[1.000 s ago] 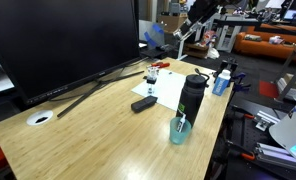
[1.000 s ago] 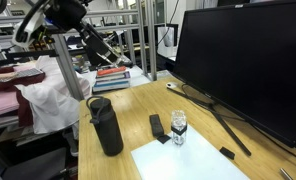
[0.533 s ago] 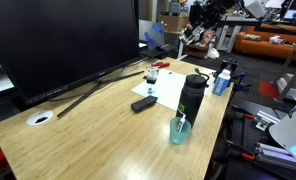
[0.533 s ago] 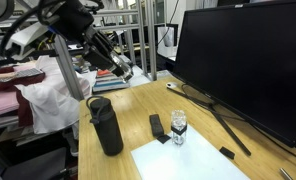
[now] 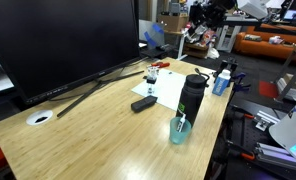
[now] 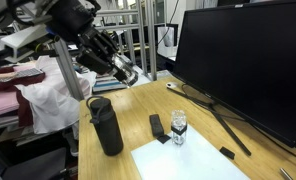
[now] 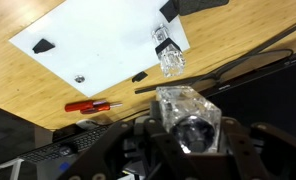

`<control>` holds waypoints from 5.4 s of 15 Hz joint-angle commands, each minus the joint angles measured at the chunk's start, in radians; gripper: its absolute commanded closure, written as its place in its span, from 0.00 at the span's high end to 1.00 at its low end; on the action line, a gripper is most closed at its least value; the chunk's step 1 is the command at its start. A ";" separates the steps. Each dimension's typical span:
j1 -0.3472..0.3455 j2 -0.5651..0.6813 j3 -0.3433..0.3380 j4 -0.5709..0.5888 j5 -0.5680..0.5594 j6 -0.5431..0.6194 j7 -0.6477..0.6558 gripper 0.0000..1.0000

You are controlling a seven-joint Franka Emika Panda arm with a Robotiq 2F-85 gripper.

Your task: Move the glass bottle near the blue cup to the right

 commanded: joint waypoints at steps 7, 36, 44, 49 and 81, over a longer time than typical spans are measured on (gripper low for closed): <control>-0.050 0.110 -0.012 -0.015 -0.025 -0.028 0.025 0.18; 0.103 0.739 -0.263 0.226 0.090 -0.329 -0.088 0.18; 0.124 0.766 -0.266 0.198 0.108 -0.184 -0.127 0.43; 0.122 0.825 -0.271 0.174 0.134 -0.164 -0.163 0.18; 0.153 0.730 -0.265 0.141 0.222 -0.124 -0.251 1.00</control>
